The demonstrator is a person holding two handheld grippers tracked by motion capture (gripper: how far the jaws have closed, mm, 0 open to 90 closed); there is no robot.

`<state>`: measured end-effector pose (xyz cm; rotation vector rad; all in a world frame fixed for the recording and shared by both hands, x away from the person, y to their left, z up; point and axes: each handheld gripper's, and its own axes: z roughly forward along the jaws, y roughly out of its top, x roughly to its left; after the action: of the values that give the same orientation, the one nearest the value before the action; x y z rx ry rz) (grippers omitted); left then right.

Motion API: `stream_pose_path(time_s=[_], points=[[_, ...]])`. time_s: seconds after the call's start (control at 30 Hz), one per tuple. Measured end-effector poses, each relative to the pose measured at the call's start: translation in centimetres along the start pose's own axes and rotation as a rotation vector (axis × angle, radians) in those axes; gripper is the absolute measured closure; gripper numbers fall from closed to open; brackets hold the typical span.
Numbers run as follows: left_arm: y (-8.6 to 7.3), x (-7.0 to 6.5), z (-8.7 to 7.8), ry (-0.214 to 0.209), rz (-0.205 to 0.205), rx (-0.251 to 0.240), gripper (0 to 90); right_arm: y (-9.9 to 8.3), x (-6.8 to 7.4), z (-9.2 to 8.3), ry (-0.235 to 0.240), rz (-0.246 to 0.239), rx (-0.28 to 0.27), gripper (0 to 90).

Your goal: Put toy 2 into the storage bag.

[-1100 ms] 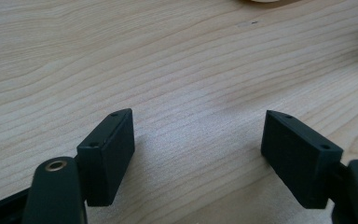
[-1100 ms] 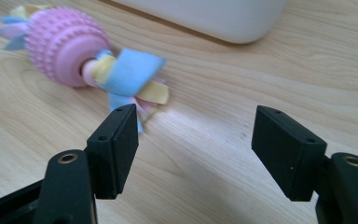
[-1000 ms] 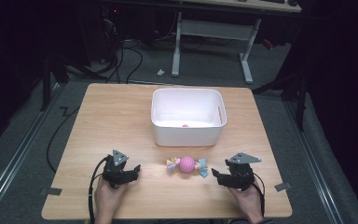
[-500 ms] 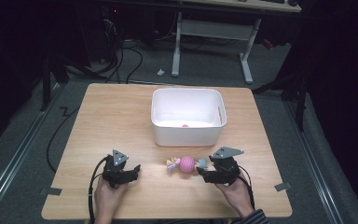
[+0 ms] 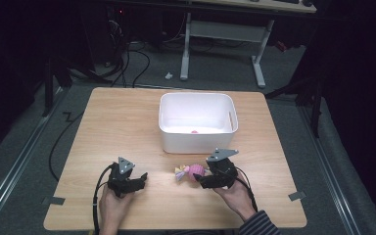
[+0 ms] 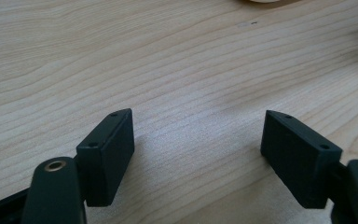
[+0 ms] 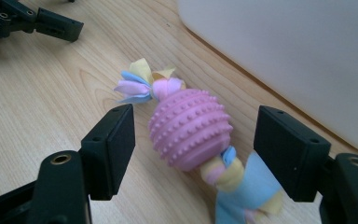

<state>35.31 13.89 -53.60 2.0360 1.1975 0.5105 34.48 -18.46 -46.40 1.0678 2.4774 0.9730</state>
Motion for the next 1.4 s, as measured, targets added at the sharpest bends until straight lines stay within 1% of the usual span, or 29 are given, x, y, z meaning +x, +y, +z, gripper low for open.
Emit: stream_pose_path(time_s=[0.1,0.2,0.3,0.4,0.67,0.8,0.9,1.07,1.13,1.27,1.3,1.4], points=[[0.0,0.0,0.0,0.0,0.0,0.0,26.0,0.4,0.1,0.6,0.01,-0.011,0.018,28.5],[0.0,0.0,0.0,0.0,0.001,0.0,25.9,0.8,0.1,1.2,0.007,-0.019,0.031,27.8],[0.0,0.0,0.0,-0.001,0.001,0.001,25.8,1.0,0.2,1.9,0.013,-0.018,0.051,27.0],[0.0,0.0,0.1,-0.004,0.003,0.004,23.7,1.0,0.3,2.4,0.008,-0.026,0.067,27.0],[0.1,0.0,0.1,-0.004,0.004,0.005,22.9,1.1,0.2,3.5,-0.012,-0.041,0.103,27.0],[0.1,0.0,0.1,-0.004,0.004,0.005,22.9,1.0,0.0,4.1,-0.017,-0.034,0.116,26.7],[0.1,0.0,0.1,-0.004,0.004,0.005,22.9,1.0,0.0,4.4,-0.017,-0.035,0.124,26.8],[0.1,0.0,0.1,-0.004,0.004,0.005,22.9,1.0,0.0,4.8,0.004,-0.043,0.131,27.3],[0.1,0.0,0.1,-0.005,0.004,0.005,22.9,1.0,0.2,5.0,0.011,-0.047,0.142,27.6],[0.1,0.0,0.1,-0.004,0.005,0.005,22.9,0.9,0.5,5.3,0.019,-0.058,0.157,30.6],[0.1,0.0,0.1,-0.004,0.005,0.004,22.9,0.9,0.5,5.3,0.021,-0.067,0.156,31.2],[0.1,0.0,0.1,-0.004,0.007,0.006,22.9,0.9,0.6,5.3,0.015,-0.068,0.155,31.8]])
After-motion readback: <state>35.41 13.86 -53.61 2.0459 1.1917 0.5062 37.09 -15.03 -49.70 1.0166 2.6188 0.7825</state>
